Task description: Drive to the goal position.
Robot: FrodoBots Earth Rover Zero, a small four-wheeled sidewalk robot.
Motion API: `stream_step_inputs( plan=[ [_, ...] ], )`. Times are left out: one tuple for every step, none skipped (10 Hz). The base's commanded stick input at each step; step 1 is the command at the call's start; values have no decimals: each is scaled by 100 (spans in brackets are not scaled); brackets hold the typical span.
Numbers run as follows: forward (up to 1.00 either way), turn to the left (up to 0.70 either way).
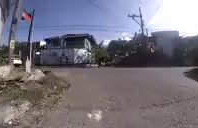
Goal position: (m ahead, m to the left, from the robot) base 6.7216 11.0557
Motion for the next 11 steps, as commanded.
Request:
stream_step_inputs(
  plan=[
    [70,-3],
    [70,-3],
    [70,-3],
    [70,-3],
    [70,-3],
    [70,-3],
    [70,-3],
    [70,-3],
    [70,-3],
    [70,-3],
    [70,-3]
  ],
)
